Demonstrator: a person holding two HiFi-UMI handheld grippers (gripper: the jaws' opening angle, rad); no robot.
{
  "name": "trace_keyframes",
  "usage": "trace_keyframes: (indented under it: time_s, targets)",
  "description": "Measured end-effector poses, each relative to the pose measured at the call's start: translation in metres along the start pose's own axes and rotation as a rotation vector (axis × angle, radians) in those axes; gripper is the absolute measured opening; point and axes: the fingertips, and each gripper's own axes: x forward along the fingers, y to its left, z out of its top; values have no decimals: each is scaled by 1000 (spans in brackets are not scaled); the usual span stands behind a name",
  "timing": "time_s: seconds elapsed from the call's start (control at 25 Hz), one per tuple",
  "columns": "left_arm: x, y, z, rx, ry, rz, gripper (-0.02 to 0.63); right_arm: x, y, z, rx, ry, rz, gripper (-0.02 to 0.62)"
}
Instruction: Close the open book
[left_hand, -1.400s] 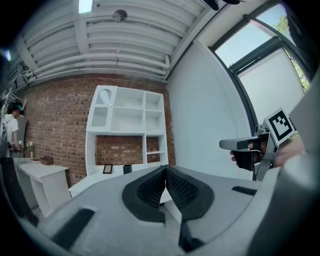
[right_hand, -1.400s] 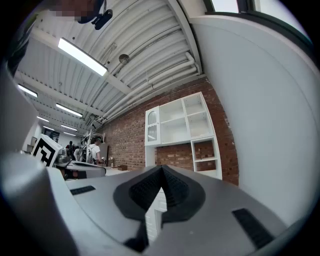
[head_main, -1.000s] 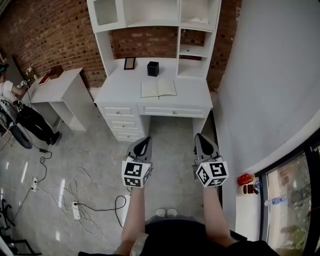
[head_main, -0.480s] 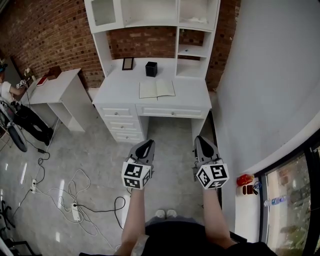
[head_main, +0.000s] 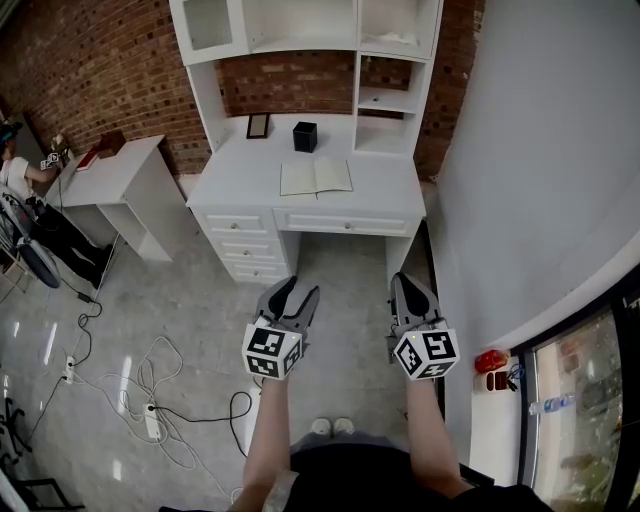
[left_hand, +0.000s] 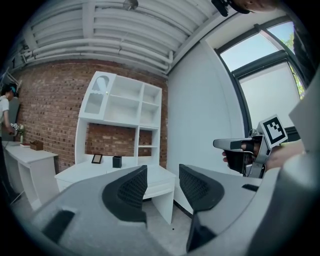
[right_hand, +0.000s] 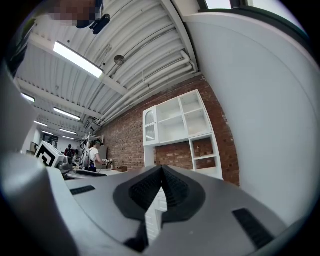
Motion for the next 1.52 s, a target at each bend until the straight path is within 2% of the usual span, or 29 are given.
trace_keyframes:
  time_s: [0.36, 0.92, 1.28, 1.52]
  targets:
    - [8, -10, -9, -8, 26, 12, 199, -3, -13, -8, 22, 15, 5, -2]
    - [32, -31, -24, -14, 38, 6, 201, -2, -46, -17, 40, 17, 3, -1]
    - [71, -7, -19, -18, 28, 11, 201, 40, -70, -19, 35, 19, 4, 0]
    - [112, 32, -21, -17, 19, 16, 201, 90, -85, -31, 25, 19, 4, -1]
